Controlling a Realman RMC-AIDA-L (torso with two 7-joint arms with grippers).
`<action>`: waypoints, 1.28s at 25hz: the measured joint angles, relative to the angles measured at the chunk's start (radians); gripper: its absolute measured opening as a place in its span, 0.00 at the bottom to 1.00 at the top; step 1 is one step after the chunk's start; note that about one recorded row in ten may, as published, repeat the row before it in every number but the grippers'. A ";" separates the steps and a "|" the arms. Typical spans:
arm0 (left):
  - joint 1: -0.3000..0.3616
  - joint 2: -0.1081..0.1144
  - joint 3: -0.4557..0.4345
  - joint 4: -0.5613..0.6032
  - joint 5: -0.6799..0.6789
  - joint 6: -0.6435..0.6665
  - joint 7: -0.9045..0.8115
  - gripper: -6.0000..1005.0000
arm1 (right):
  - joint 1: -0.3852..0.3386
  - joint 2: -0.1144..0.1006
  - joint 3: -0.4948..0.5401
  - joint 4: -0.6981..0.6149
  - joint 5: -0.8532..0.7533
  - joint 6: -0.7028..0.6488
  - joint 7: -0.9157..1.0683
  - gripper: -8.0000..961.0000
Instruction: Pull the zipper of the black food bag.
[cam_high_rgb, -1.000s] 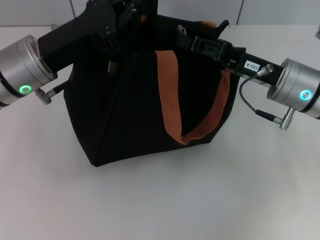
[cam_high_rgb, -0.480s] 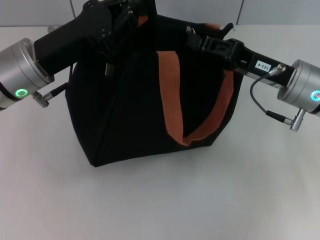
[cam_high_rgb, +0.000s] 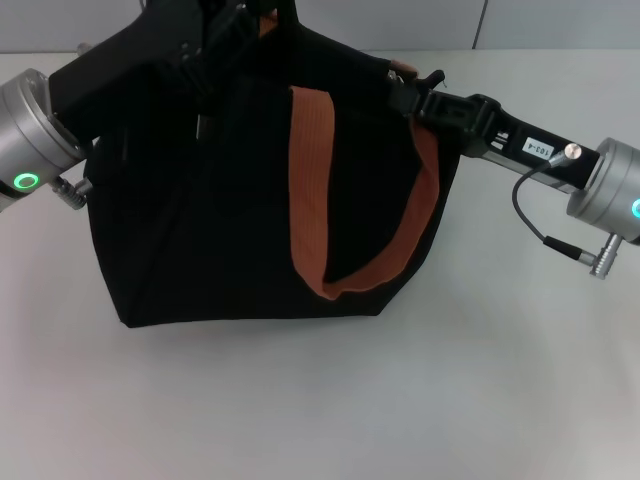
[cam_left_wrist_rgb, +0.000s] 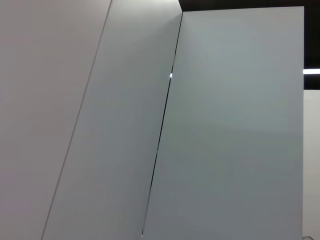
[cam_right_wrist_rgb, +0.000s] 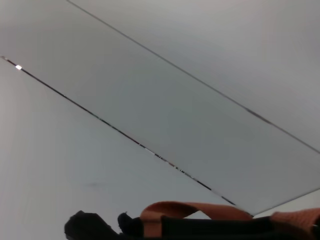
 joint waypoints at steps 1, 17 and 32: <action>0.002 0.001 -0.001 0.000 -0.004 0.000 0.000 0.12 | -0.005 0.000 0.001 0.000 0.000 0.001 0.000 0.01; 0.015 0.004 -0.002 0.013 -0.020 -0.005 -0.001 0.13 | -0.073 0.000 0.013 -0.023 0.017 0.003 -0.006 0.01; 0.017 0.004 0.002 0.015 -0.024 -0.115 0.040 0.13 | -0.204 0.006 0.015 0.002 0.301 -0.177 -0.344 0.28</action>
